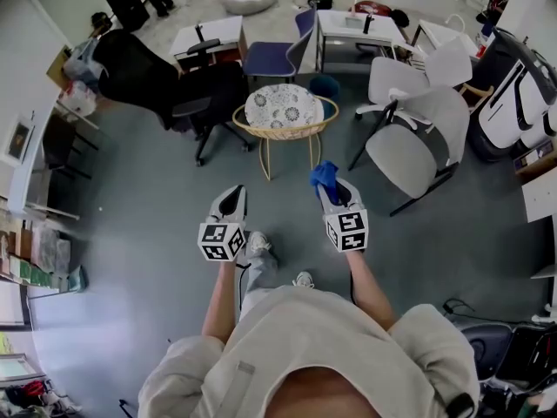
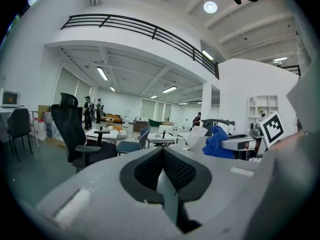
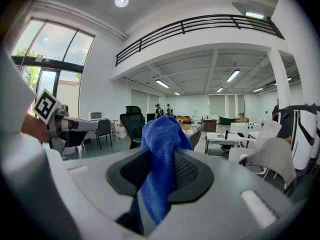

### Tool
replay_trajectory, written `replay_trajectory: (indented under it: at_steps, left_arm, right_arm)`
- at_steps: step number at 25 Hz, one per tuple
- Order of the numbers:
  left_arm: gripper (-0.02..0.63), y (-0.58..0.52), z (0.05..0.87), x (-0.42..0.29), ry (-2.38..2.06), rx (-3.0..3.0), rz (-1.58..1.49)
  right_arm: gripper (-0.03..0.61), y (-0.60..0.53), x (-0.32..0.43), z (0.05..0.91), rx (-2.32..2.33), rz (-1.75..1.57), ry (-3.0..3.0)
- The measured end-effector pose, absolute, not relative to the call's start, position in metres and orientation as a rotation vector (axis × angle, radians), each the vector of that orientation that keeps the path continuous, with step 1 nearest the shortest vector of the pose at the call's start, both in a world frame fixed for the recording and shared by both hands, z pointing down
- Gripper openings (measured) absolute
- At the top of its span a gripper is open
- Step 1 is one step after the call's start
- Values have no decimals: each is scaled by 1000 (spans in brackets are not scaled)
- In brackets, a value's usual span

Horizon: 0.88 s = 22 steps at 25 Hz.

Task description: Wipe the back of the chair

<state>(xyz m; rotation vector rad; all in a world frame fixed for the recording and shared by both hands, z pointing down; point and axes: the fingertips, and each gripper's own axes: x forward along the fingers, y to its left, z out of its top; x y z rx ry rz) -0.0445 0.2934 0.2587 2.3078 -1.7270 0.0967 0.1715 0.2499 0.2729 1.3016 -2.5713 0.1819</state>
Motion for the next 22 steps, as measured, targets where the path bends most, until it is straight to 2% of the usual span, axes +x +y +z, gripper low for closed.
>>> replay_trajectory:
  at_steps: [22]
  left_arm:
    - [2,101,269,-157,-1531,2414,71]
  right_arm:
    - [107,84,55,264,1461,149,-2463]
